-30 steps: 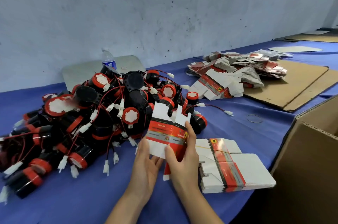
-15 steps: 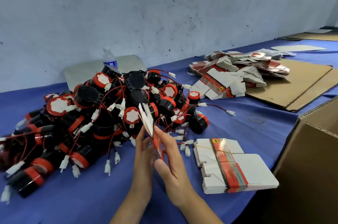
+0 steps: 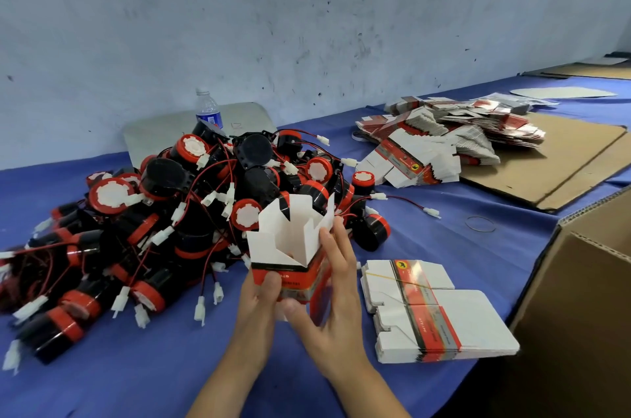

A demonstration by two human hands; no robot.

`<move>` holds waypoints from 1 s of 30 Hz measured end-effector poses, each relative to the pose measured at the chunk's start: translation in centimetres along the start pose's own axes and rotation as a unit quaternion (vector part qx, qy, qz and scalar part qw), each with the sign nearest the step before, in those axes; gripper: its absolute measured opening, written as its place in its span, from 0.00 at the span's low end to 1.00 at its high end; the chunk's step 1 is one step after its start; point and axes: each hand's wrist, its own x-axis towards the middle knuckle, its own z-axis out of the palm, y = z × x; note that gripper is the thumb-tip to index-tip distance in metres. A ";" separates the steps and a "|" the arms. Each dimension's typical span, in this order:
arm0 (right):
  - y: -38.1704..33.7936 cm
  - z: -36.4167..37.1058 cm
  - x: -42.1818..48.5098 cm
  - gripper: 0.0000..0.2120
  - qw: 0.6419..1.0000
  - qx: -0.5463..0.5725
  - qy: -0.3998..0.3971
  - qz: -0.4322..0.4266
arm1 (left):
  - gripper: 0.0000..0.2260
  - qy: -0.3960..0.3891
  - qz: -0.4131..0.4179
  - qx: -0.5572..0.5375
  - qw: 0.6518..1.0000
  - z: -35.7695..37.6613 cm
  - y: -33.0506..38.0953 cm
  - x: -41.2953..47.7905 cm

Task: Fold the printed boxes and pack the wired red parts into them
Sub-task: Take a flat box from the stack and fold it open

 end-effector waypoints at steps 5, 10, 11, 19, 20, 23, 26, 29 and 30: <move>0.1 -0.1 0.0 0.35 1.000 -0.027 0.008 -0.014 | 0.41 -0.011 -0.013 0.002 1.000 -0.2 0.1 0.0; 0.2 0.0 -0.2 0.31 0.999 -0.040 -0.011 -0.018 | 0.42 0.004 -0.050 -0.024 0.998 -0.7 -0.2 -0.1; 0.3 0.1 -0.3 0.30 0.999 -0.040 -0.012 -0.014 | 0.42 0.007 -0.055 -0.024 0.998 -0.7 -0.3 0.0; -0.3 -0.2 -0.2 0.12 0.998 -0.002 0.057 0.039 | 0.42 -0.027 -0.027 0.020 0.999 0.1 0.2 -0.3; -0.4 -0.2 -0.2 0.12 0.996 0.009 0.067 0.049 | 0.40 -0.033 -0.017 0.030 0.999 0.4 0.3 -0.4; -0.3 -0.6 -0.2 0.13 0.995 0.034 0.074 0.049 | 0.29 -0.055 0.012 0.054 0.997 1.2 0.7 -0.6; -0.3 -0.9 -0.2 0.15 0.995 0.060 0.066 0.035 | 0.26 -0.062 0.034 0.074 0.995 1.2 0.7 -0.5; -0.6 -0.8 -0.1 0.16 0.995 0.077 0.061 0.021 | 0.25 -0.064 0.070 0.114 0.989 1.1 0.4 -0.4; -0.7 -0.8 -0.1 0.17 0.995 0.076 0.056 0.016 | 0.24 -0.064 0.083 0.131 0.986 1.0 0.3 -0.4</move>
